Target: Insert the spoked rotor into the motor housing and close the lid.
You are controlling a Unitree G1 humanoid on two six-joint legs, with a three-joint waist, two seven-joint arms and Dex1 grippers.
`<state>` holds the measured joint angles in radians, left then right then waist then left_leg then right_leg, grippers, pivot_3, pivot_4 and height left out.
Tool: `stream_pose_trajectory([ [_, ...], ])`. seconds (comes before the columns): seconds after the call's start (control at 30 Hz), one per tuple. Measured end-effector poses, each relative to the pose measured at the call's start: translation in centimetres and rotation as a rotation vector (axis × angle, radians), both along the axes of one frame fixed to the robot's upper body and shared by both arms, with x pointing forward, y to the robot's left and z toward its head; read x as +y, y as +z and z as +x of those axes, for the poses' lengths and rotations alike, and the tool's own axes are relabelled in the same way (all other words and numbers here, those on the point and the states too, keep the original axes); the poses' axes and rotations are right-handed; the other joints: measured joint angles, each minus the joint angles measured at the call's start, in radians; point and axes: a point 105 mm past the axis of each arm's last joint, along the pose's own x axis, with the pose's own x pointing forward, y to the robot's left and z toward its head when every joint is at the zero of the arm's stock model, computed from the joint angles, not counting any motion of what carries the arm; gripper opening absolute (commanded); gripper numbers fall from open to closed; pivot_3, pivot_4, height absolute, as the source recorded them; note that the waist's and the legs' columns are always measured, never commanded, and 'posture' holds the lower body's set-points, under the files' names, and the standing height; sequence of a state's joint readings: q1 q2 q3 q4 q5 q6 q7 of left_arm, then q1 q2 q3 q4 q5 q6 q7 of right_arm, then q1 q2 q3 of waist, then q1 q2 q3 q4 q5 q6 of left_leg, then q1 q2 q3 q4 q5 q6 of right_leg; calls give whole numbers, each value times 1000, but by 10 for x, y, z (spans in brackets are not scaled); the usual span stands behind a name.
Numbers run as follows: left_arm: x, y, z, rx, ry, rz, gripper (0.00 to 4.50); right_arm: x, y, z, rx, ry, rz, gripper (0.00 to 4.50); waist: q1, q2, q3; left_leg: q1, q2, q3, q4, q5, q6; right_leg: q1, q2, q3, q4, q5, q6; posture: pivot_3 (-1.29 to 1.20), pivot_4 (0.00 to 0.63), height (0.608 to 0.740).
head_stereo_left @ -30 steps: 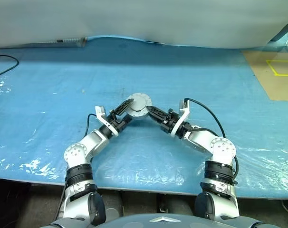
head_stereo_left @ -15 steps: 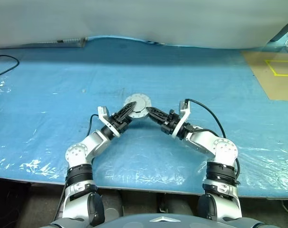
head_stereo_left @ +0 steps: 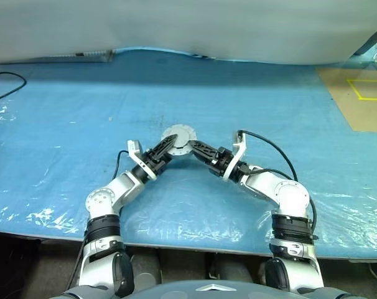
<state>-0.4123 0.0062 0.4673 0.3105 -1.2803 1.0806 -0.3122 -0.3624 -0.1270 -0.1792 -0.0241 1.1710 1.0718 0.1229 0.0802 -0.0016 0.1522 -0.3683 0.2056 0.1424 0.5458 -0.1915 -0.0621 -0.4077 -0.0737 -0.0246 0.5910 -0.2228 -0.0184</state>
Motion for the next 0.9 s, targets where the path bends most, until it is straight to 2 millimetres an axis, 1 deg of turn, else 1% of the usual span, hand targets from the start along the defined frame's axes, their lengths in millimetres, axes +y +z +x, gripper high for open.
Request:
stream_pose_trajectory([
  [0.07,5,0,8,-1,24,34,2353,-3,-7,3,-59,-24,-103,4500,0,0,0,0,0,0,0,0,0,0,0,0,0,0,0,0,150,740],
  [0.17,15,0,27,10,87,103,2353,-2,-11,7,-204,-42,-259,4500,0,-1,0,0,0,-1,1,0,0,0,0,0,0,1,1,0,150,740],
  [0.27,24,-3,52,35,160,165,2353,3,-10,8,-408,-31,-414,4500,3,-2,1,0,-1,-2,3,0,0,1,0,0,0,2,1,0,150,740],
  [0.33,27,-2,69,25,207,227,2353,9,-12,10,-522,-30,-516,4500,5,-4,3,-1,-1,-3,3,0,0,1,0,0,0,2,1,0,150,740],
  [0.4,22,2,85,1,230,289,2353,9,-22,13,-615,-28,-655,4500,9,-7,4,-2,-1,-4,5,0,0,1,0,-1,0,2,1,0,150,740],
  [0.47,18,8,97,-23,249,327,2353,7,-33,15,-645,-30,-727,4500,14,-8,5,-4,-2,-4,7,0,0,1,0,-1,0,2,1,0,150,740],
  [0.53,15,12,107,-25,276,375,2353,4,-37,16,-666,-38,-767,4500,15,-9,5,-5,-2,-5,9,0,0,1,0,-1,0,3,1,0,150,740],
  [0.67,14,11,116,-8,320,485,2353,0,-43,17,-678,-44,-819,4500,11,-9,5,-5,-2,-8,11,0,0,1,1,-1,2,3,1,0,150,740],
  [0.73,16,5,117,14,331,517,3081,0,-45,17,-676,-45,-822,4500,10,-9,5,-5,-2,-8,10,0,0,1,1,-1,3,3,1,0,150,740],
  [0.87,26,4,119,34,354,581,4452,2,-45,16,-675,-44,-819,4500,12,-9,5,-3,-2,-9,15,0,0,1,0,-1,9,2,0,0,150,740],
  [0.9,29,4,119,35,361,588,4484,2,-46,15,-672,-44,-818,4500,12,-9,5,-1,-2,-9,15,0,0,2,0,0,11,2,0,0,150,740],
])
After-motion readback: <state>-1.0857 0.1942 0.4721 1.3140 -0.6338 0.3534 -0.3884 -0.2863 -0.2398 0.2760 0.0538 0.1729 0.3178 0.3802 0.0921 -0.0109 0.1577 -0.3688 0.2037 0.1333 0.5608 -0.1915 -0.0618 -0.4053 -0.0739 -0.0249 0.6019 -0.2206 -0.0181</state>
